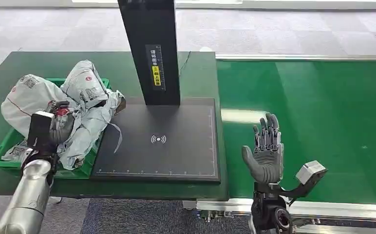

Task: Moved the parcel from conveyor to table for the left to box.

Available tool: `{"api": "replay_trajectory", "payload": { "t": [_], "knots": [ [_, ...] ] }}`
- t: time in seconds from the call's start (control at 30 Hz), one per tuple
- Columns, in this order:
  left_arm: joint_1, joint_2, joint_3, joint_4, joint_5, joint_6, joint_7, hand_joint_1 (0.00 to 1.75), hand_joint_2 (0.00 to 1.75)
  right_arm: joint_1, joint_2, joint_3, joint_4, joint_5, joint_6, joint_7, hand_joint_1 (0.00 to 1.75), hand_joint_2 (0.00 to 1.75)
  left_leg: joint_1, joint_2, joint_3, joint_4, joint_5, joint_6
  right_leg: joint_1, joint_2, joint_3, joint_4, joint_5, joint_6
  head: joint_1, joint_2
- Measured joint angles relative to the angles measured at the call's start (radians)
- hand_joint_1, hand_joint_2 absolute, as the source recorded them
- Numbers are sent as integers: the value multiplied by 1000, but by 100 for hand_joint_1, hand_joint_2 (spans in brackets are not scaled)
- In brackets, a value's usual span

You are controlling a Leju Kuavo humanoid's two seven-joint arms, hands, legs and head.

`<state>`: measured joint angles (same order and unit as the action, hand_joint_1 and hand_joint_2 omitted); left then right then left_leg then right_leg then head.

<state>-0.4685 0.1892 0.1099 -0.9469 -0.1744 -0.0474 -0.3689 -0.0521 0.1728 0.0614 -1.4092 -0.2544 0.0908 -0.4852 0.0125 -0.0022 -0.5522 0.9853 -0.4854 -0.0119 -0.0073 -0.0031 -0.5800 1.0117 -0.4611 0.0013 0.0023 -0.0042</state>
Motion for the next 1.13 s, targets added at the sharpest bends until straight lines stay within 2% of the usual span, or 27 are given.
{"api": "replay_trajectory", "payload": {
  "t": [0.23,0.47,0.73,0.87,1.0,1.13],
  "knots": [
    [69,0,-7,-221,62,39,-12,0,175,30,-7,1,0,-2,-19,-9,0,175,0,1,-3,0,0,0,0,1,-4,0,0,0,0,0],
    [212,-22,-6,-551,114,6,-55,0,175,69,-6,-2,-21,5,-34,-14,0,175,0,3,-5,0,-2,-1,0,3,-7,0,0,0,0,0],
    [344,-79,-9,-841,106,-29,-121,0,175,73,1,-7,-26,26,-34,-14,0,175,0,3,-5,0,-2,-1,0,3,-7,0,0,0,0,0],
    [418,-115,-70,-906,59,-76,-130,0,175,66,4,-8,-26,45,-27,-4,0,175,0,3,-5,0,-2,-1,0,3,-7,0,0,0,0,0],
    [476,-153,-192,-895,8,-101,-101,0,175,49,10,-6,-24,84,14,22,0,175,0,3,-5,0,-2,-1,0,3,-7,0,0,0,0,0],
    [523,-195,-279,-839,102,-181,-69,0,175,46,11,11,-21,139,71,34,0,175,0,4,-5,0,-2,-1,0,4,-7,0,0,0,0,0]
  ]
}}
